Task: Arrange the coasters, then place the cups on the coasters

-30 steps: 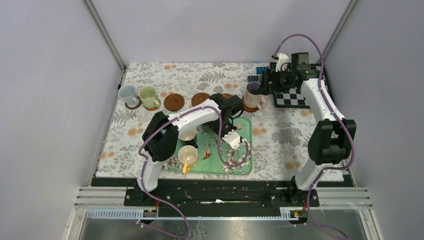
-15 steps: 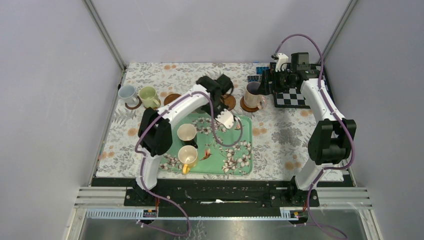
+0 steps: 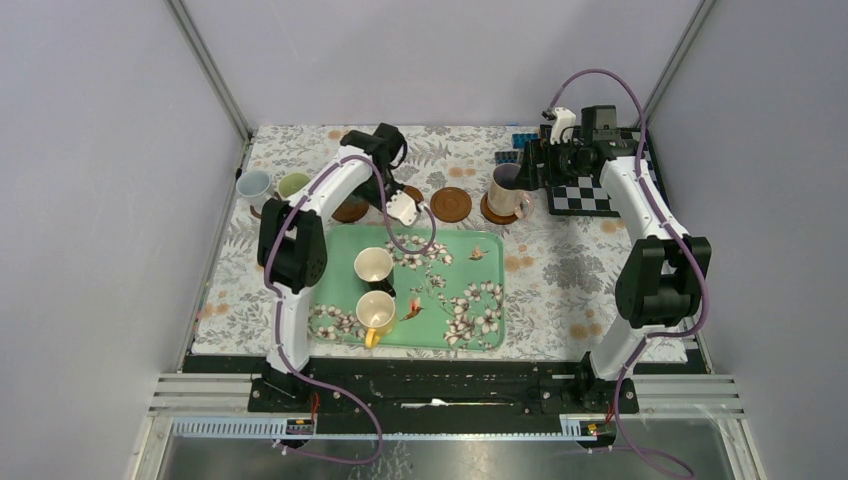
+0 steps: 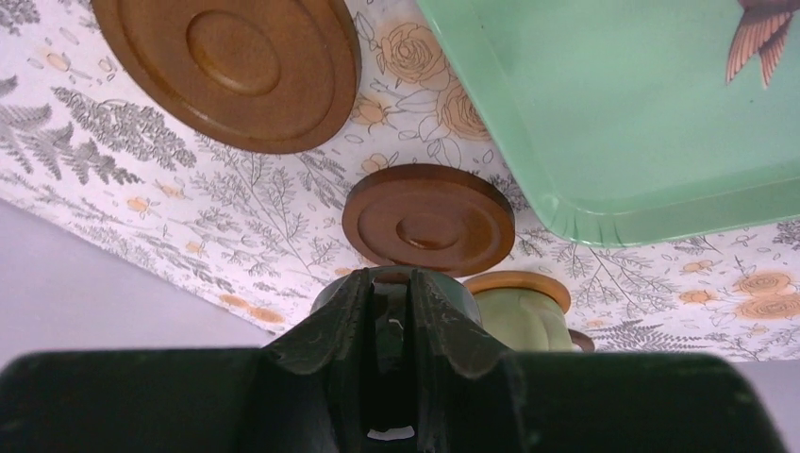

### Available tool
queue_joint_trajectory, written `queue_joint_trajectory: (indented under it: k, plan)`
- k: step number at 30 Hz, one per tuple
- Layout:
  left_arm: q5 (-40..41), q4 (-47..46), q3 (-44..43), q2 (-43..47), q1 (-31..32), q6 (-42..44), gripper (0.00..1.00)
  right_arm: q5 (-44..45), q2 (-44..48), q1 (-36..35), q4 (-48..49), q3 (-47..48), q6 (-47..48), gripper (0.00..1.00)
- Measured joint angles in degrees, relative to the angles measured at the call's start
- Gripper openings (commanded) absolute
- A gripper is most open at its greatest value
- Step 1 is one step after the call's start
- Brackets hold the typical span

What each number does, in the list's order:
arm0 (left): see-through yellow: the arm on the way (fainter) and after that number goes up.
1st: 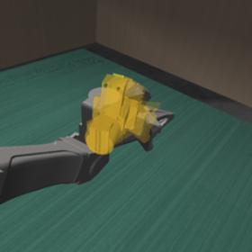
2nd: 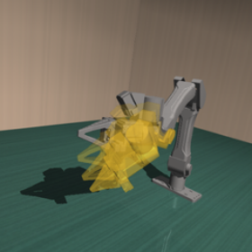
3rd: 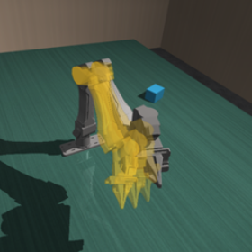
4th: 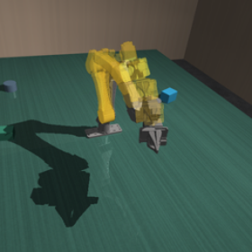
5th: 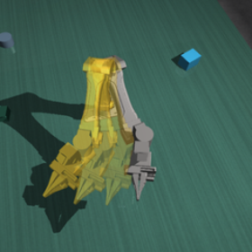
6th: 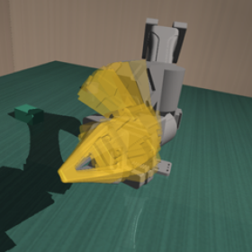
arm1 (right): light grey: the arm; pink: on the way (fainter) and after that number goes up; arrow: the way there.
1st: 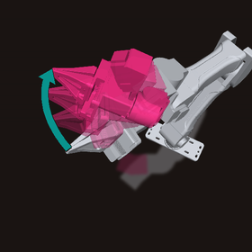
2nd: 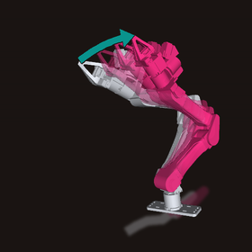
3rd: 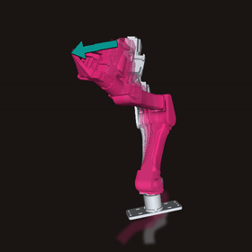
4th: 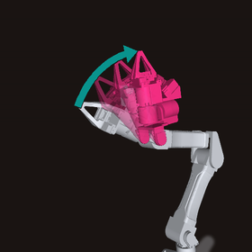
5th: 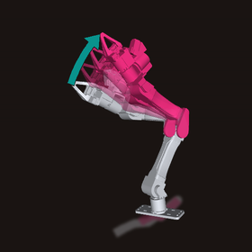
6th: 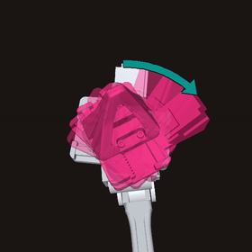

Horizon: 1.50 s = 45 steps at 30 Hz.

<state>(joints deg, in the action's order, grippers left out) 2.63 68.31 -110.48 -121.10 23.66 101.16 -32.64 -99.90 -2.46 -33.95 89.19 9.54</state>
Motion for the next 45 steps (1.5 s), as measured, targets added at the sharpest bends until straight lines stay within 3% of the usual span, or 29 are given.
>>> queue_joint_trajectory:
  k: [38,45]
  plan:
    - [-0.90,-6.54,5.62,-3.82,-3.06,2.34,0.07,0.09,-0.68,0.00,-0.04,0.00,-0.17,0.98]
    - [-0.87,-6.73,6.64,-3.93,-3.17,2.45,0.19,0.11,-0.72,0.00,-0.04,0.00,-0.15,0.98]
